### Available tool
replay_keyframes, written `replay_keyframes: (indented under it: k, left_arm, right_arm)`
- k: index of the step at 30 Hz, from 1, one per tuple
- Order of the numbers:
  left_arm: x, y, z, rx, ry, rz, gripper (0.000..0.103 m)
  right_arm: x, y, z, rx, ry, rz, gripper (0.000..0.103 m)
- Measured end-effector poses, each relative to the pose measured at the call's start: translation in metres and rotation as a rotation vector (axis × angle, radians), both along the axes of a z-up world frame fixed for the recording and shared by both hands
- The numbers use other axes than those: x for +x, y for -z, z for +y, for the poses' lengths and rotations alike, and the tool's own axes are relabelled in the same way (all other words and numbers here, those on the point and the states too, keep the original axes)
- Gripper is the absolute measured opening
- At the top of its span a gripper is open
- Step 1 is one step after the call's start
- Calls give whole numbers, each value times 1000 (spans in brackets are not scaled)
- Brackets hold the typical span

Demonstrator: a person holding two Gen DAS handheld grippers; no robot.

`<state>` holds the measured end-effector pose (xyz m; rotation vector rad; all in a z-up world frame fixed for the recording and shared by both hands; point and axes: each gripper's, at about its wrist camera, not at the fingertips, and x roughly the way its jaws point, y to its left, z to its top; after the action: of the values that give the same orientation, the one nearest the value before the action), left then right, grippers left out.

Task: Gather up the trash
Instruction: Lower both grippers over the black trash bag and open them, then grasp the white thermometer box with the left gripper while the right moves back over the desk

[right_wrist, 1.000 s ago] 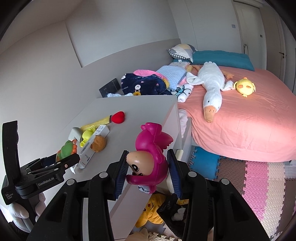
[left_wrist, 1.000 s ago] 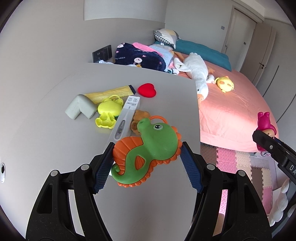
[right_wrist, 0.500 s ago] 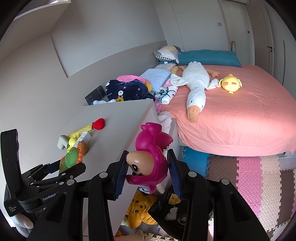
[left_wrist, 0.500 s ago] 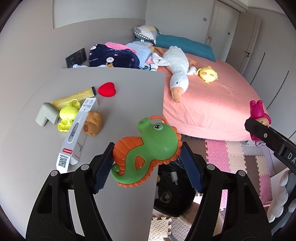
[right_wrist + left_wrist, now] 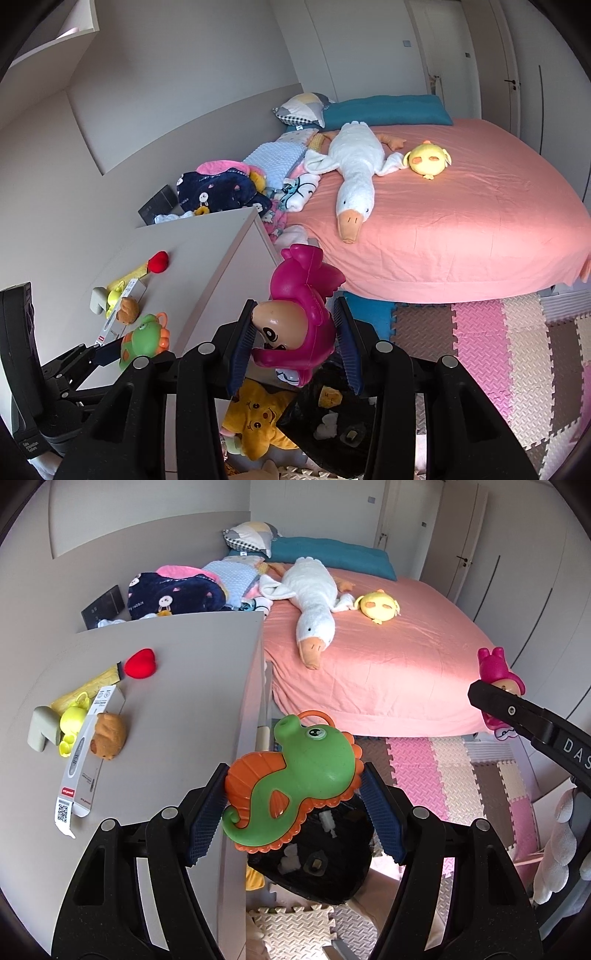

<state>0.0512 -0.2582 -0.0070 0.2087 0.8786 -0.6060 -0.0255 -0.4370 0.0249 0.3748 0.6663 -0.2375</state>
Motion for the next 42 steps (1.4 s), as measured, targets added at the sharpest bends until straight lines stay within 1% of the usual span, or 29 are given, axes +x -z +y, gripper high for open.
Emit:
replay_keyframes:
  k: [5,8,9,10,11,12,13,17,24,31,36,42]
  left_arm:
    - [-4,7,-10,5,27,17,69]
    - [-12,7,-14,-16,84,21,71]
    - [-15,7,-16,-10,88,9,79]
    - [-18,5,-17,0,89,-14,85]
    - [-22,3,-17,8,92,-42,91]
    - [-24,1,-17,12,97,-59,91]
    - [-25,0,-17,10,103,-65,91]
    - [-23,-5,-13,1,98,-69,91]
    - [-18,-5,-6,-7,82,-63,91]
    - [-11,-3,7,-1,50,-72,91]
    - [-5,-4,25,-6,19,-80,91]
    - [9,-4,51,-3,-36,-89,91]
  right_arm:
    - [2,6,-9,5,24,17,44]
    - [6,8,-15,-4,41,50,44]
    - [6,8,-18,-10,61,53,47]
    - [5,7,-21,-15,81,46,51]
    - [3,6,-24,-21,95,38,58]
    - [2,5,-26,-30,107,30,61]
    - [1,3,-28,-36,114,26,61]
    - [-1,0,-33,-39,127,16,61]
    - [0,1,-31,-39,114,25,61]
    - [12,7,-13,-34,62,38,61]
    - [24,10,5,-34,21,48,61]
    - [36,12,24,-27,-17,34,61]
